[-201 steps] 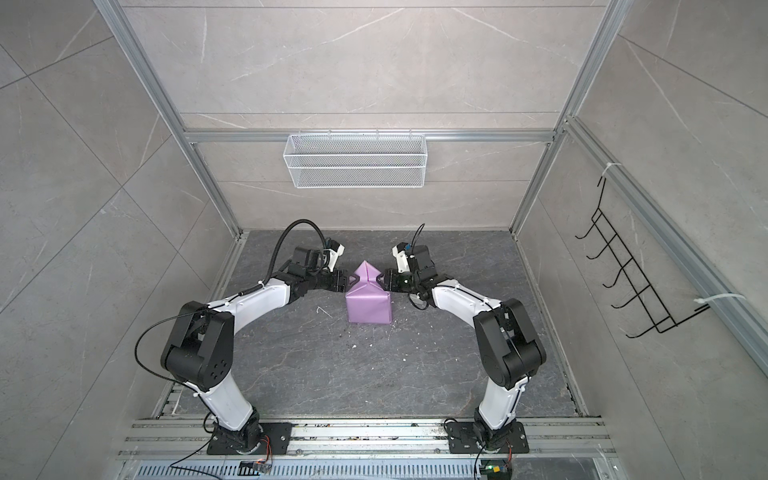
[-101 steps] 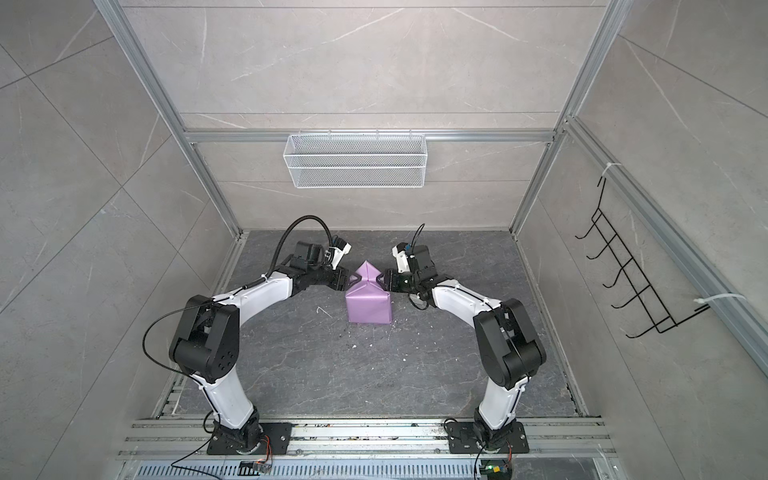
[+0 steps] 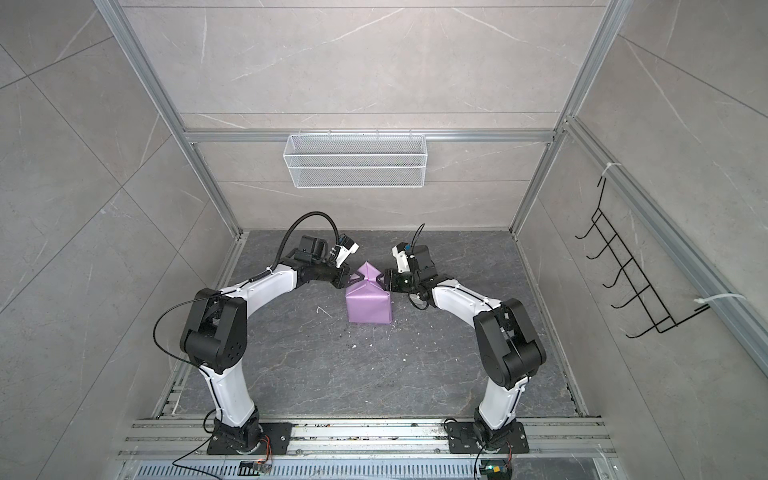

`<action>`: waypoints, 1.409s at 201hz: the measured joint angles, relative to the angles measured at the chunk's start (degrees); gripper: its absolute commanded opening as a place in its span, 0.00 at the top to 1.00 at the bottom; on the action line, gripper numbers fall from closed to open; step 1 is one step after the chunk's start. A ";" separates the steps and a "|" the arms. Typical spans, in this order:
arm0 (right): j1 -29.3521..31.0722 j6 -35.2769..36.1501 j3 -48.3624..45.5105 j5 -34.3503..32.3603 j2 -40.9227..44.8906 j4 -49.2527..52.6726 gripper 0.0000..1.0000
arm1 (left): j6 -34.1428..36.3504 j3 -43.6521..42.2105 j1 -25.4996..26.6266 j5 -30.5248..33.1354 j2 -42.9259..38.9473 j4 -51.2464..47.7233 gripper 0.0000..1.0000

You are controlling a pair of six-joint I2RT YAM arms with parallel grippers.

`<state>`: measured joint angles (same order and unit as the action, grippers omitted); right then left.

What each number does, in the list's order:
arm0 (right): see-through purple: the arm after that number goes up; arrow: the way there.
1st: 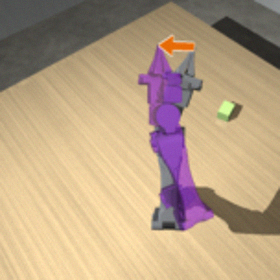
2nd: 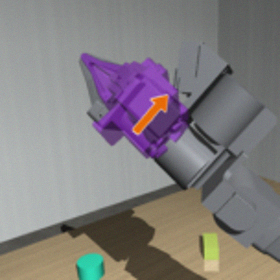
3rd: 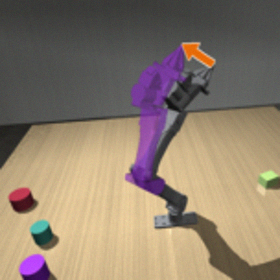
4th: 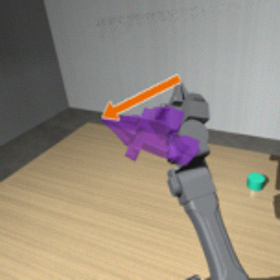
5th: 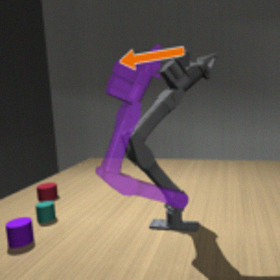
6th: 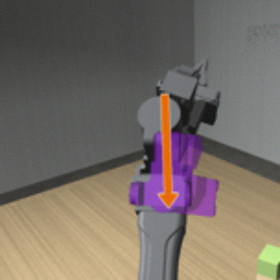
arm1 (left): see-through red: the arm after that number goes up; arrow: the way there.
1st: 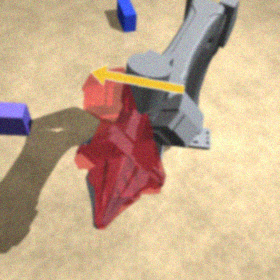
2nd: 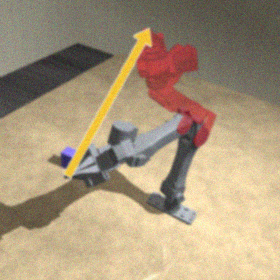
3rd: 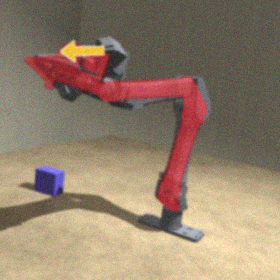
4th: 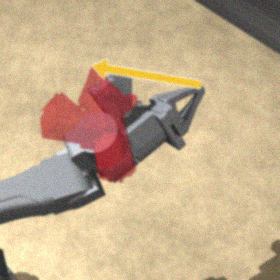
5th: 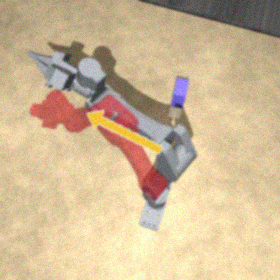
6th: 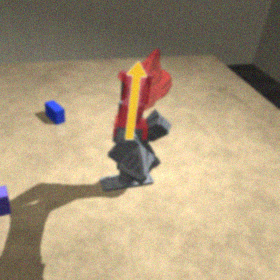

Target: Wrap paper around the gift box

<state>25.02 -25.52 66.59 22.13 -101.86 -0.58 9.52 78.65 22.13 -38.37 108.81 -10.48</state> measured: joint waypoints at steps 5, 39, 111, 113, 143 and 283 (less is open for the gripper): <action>0.00 0.00 0.00 0.00 0.00 -0.02 0.47 | 0.28 0.22 -0.02 -0.44 0.22 -0.07 0.70; 0.00 0.00 0.00 0.00 0.00 -0.02 0.47 | 2.14 1.16 -0.15 -2.16 0.98 -0.63 0.75; 0.00 0.00 0.00 0.04 0.00 -0.02 0.48 | 4.57 1.95 -0.50 -4.17 1.27 -1.64 0.87; 0.00 0.00 0.00 0.04 0.00 -0.02 0.47 | 4.63 1.95 -0.55 -4.24 1.27 -1.64 0.88; 0.00 0.00 0.00 0.20 0.00 0.00 0.47 | 4.92 2.03 -0.81 -4.87 1.27 -1.99 0.95; 0.04 7.54 1.03 0.20 0.70 2.56 0.42 | 8.20 2.03 -1.18 -8.85 1.29 -3.28 1.00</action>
<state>25.06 -17.98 67.61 22.33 -101.16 1.98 17.72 80.68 20.95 -47.22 110.10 -13.76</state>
